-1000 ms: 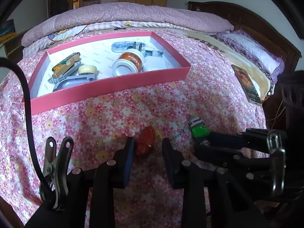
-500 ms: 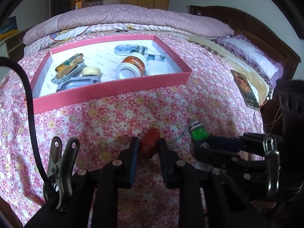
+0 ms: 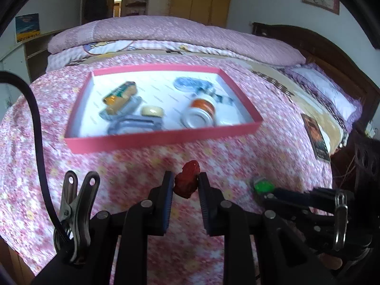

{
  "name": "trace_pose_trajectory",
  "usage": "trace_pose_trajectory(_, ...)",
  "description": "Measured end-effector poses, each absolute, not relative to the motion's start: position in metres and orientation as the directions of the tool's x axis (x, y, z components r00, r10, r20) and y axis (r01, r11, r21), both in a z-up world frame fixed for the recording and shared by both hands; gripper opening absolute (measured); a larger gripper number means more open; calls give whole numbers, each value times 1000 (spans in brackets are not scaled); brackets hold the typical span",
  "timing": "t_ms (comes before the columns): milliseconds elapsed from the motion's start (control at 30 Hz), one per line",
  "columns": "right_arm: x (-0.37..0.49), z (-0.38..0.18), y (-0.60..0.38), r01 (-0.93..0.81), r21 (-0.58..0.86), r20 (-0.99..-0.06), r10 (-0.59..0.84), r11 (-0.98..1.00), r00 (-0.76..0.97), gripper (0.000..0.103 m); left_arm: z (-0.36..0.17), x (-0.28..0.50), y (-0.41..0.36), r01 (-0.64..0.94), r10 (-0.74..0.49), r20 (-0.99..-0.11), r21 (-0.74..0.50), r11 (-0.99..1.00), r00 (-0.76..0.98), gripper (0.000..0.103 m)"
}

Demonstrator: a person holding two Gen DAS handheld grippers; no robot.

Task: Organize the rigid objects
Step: 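Grasp the red piece with the left gripper while the right gripper lifts the green figure, then carry the red piece and green figure over the tray with both grippers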

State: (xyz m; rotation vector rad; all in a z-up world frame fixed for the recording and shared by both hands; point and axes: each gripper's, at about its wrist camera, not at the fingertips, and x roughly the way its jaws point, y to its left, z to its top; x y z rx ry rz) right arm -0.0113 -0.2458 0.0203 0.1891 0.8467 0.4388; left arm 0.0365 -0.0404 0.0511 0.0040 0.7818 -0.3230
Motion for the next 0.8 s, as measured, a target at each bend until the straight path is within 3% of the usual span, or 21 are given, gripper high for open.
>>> trace_pose_trajectory(800, 2, 34, -245, -305, 314, -666, 438, 899, 604, 23, 76, 89, 5, 131, -163, -645, -97, 987, 747, 22)
